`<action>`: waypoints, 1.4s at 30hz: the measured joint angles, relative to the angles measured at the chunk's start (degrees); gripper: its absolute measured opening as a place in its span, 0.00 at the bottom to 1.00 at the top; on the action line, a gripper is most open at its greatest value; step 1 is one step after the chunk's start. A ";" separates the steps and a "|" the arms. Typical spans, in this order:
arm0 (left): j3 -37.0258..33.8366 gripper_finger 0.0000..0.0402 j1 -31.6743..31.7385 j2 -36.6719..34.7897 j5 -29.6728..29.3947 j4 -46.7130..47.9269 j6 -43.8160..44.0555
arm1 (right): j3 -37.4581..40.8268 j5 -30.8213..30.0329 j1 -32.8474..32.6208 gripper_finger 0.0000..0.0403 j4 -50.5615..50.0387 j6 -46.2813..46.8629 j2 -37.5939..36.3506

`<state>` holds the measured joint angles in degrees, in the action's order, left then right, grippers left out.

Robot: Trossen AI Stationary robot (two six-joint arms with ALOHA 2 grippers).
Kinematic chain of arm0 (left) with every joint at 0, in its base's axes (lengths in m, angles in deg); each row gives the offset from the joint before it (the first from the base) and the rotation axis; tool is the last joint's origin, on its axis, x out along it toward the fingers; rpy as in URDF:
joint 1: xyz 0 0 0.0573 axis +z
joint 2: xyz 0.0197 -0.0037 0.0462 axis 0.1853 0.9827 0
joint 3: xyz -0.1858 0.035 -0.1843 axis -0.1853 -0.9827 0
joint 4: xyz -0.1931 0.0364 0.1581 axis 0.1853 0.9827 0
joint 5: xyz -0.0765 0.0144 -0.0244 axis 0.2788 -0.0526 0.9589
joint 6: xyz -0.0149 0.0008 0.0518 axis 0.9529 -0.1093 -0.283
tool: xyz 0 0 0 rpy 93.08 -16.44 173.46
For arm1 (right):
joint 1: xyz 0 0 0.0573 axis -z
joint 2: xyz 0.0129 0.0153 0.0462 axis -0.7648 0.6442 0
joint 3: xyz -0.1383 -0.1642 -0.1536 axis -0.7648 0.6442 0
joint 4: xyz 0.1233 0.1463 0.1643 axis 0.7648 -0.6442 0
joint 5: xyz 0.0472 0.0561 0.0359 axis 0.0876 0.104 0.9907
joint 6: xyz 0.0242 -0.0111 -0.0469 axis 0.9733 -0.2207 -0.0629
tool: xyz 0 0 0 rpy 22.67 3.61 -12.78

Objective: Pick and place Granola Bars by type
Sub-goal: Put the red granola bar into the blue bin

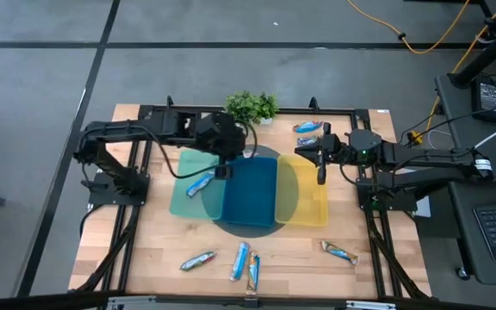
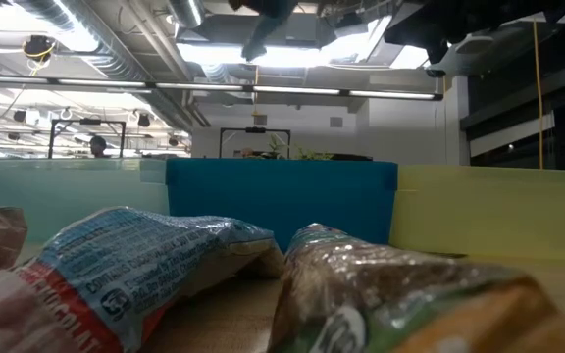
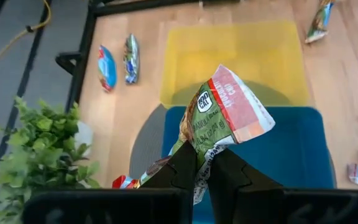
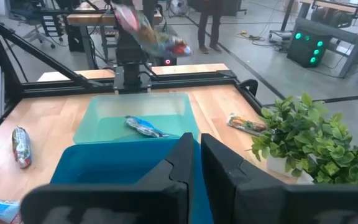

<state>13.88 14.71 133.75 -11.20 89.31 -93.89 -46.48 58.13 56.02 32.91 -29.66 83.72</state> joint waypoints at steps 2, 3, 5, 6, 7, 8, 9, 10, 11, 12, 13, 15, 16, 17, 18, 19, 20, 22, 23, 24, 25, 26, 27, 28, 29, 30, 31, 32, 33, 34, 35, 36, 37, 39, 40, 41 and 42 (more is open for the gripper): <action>0.01 0.04 0.68 1.57 1.09 0.10 -0.10 | 0.00 0.00 0.00 0.09 0.00 -0.02 0.00; 0.01 0.04 0.96 2.47 1.94 0.15 -0.31 | 0.00 0.00 0.00 0.09 0.02 -0.06 0.01; -0.03 0.04 1.56 4.34 3.64 1.03 -0.99 | 0.00 0.04 0.00 0.09 0.02 -0.08 0.00; -0.05 0.04 1.79 5.14 4.50 1.09 -1.31 | 0.00 0.04 0.00 0.09 0.02 0.00 0.00; -0.05 0.04 1.95 5.90 5.38 1.10 -1.50 | 0.00 0.04 0.00 0.09 -0.03 0.00 0.00; -0.03 0.04 2.17 6.61 5.97 1.15 -1.83 | 0.00 0.06 0.00 0.09 -0.07 0.00 0.00; -0.05 0.04 2.33 7.35 6.44 1.40 -2.09 | 0.00 0.21 -0.02 0.09 -0.13 0.00 0.00; -0.05 0.04 2.49 8.08 7.06 1.51 -2.47 | 0.00 0.83 -0.02 0.09 -0.36 0.00 0.00; -0.05 0.04 2.65 8.62 7.45 1.47 -2.82 | 0.00 1.49 -0.04 0.09 -0.57 0.00 0.00; -0.05 0.04 2.89 9.07 7.75 1.62 -3.12 | 0.00 1.82 -0.04 0.09 -0.65 0.02 0.00; -0.04 0.04 3.02 9.50 8.07 1.64 -3.39 | 0.00 2.49 -0.04 0.09 -0.83 0.00 0.00; -0.03 0.04 3.34 10.50 8.55 1.66 -3.57 | 0.00 3.02 -0.06 0.09 -1.09 0.01 -0.03; -0.03 0.04 3.45 11.18 8.54 2.03 -3.66 | 0.00 3.09 -0.07 0.09 -1.22 0.01 -0.03; -0.03 0.04 3.60 11.88 8.57 2.39 -4.08 | 0.00 3.10 -0.07 0.09 -1.20 0.02 -0.03; -0.03 0.04 3.63 12.59 8.65 2.85 -4.63 | 0.00 3.10 -0.07 0.09 -1.28 0.02 -0.03; -0.05 0.04 3.64 13.17 8.63 3.61 -5.15 | 0.00 3.08 -0.07 0.09 -1.42 0.02 -0.03; -0.05 0.04 3.65 13.83 8.65 4.36 -5.68 | 0.00 3.08 -0.07 0.09 -1.51 0.02 -0.03; -0.04 0.04 3.63 15.43 9.10 4.29 -6.64 | 0.00 3.08 -0.07 0.09 -1.89 0.02 -0.03; -0.13 0.04 3.63 16.22 9.71 4.50 -7.27 | 0.00 3.08 -0.07 0.09 -2.17 0.01 -0.03; -0.16 0.04 3.63 16.90 10.40 4.45 -8.01 | 0.00 3.09 -0.07 0.09 -2.44 0.02 -0.03; -0.16 0.04 3.65 17.30 11.26 4.14 -8.71 | 0.00 3.08 -0.07 0.09 -2.72 0.12 -0.03; -0.16 0.04 3.65 17.73 12.02 3.86 -9.37 | 0.00 3.08 -0.07 0.09 -3.03 0.51 -0.03; -0.12 0.04 3.63 18.25 12.32 3.45 -9.89 | 0.00 3.09 -0.07 0.09 -3.16 1.12 -0.02; -0.12 0.04 3.63 18.85 12.36 3.22 -10.24 | 0.00 3.08 -0.07 0.09 -3.17 1.37 0.00; -0.12 0.04 3.63 19.65 12.34 3.32 -10.55 | 0.00 3.08 -0.07 0.09 -3.50 1.48 -0.01; -0.12 0.04 3.63 20.43 12.34 3.23 -10.99 | 0.00 3.08 -0.07 0.09 -3.85 1.46 0.00; -0.14 0.04 3.63 21.11 12.32 3.19 -11.42 | 0.00 3.08 -0.09 0.09 -4.27 1.47 0.00; -0.14 0.04 3.63 21.76 12.32 3.22 -11.89 | 0.00 3.10 -0.09 0.09 -4.89 1.49 0.00; -0.14 0.04 3.63 22.41 12.34 3.15 -12.53 | 0.00 3.10 -0.09 0.09 -5.28 1.47 0.00; -0.14 0.04 3.63 23.17 12.40 3.07 -13.22 | 0.00 3.18 -0.09 0.09 -5.69 1.43 0.00; -0.14 0.04 3.63 23.99 12.55 3.07 -13.70 | 0.00 3.69 -0.09 0.09 -6.23 1.29 0.00; -0.15 0.04 3.63 24.84 12.83 3.11 -14.11 | 0.00 4.26 -0.09 0.09 -6.58 1.17 0.00; -0.17 0.04 3.63 25.52 13.03 3.10 -14.47 | 0.00 4.49 -0.09 0.09 -6.70 1.07 0.02; -0.21 0.04 3.63 26.14 13.63 3.07 -15.18 | 0.00 4.55 -0.09 0.09 -6.89 1.03 0.02; -0.21 0.04 3.65 26.37 14.11 2.81 -15.70 | 0.00 4.59 -0.09 0.09 -7.10 0.93 0.02; -0.21 0.04 3.72 26.74 14.79 2.43 -16.12 | 0.00 4.57 -0.09 0.09 -7.35 0.67 0.02; -0.21 0.04 3.83 27.07 15.38 2.18 -16.44 | 0.00 4.57 -0.09 0.09 -7.47 0.04 0.02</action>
<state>13.67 18.54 160.82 4.17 91.50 -110.33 -46.48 62.70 55.93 25.44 -29.62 83.73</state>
